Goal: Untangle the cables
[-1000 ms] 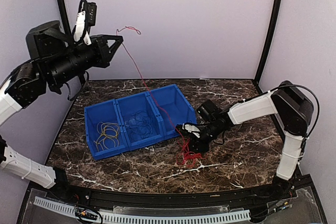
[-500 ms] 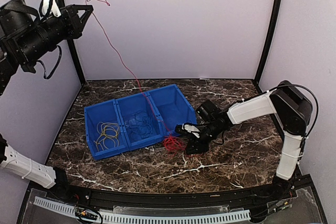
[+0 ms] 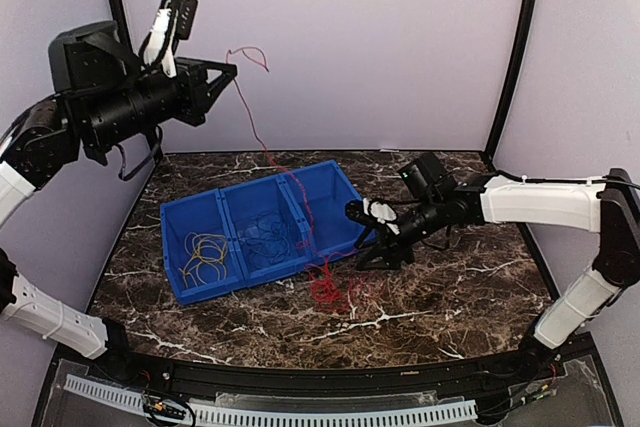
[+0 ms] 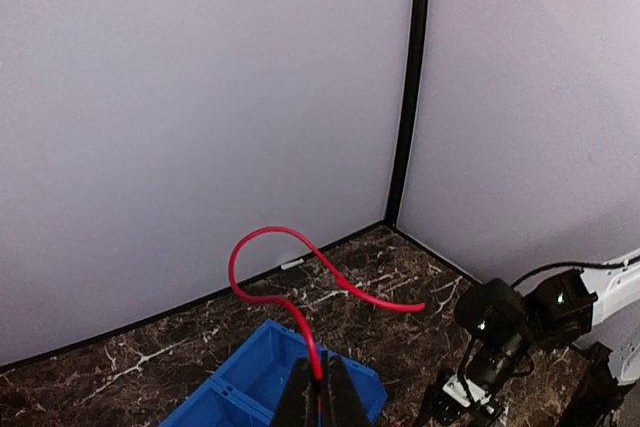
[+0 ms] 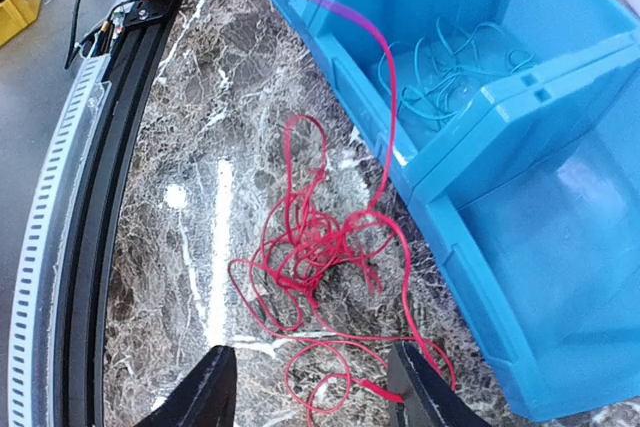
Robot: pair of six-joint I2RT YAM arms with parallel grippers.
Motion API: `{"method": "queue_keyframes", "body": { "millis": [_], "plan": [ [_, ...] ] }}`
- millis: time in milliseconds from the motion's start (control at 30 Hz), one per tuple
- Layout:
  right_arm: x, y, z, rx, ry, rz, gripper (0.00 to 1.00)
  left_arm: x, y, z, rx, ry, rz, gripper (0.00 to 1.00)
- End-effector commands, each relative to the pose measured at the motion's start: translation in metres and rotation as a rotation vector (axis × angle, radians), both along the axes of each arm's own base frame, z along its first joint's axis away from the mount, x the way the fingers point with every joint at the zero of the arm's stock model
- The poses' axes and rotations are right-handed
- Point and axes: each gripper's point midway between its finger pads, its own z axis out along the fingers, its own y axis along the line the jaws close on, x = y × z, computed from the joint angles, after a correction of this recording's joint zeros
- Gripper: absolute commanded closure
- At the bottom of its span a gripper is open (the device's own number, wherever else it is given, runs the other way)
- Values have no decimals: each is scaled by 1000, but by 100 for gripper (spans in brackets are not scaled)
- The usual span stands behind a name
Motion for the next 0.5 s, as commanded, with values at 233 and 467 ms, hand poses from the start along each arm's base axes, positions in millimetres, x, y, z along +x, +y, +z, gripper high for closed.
{"method": "queue_keyframes", "body": {
  "millis": [233,467],
  "plan": [
    [-10,45,-18,-43,-157,106,36,-11,-12,-77,-78,163,-82,100],
    [-12,68,-72,-160,-137,84,31,-13,-3,-89,-64,191,-58,100]
  ]
}}
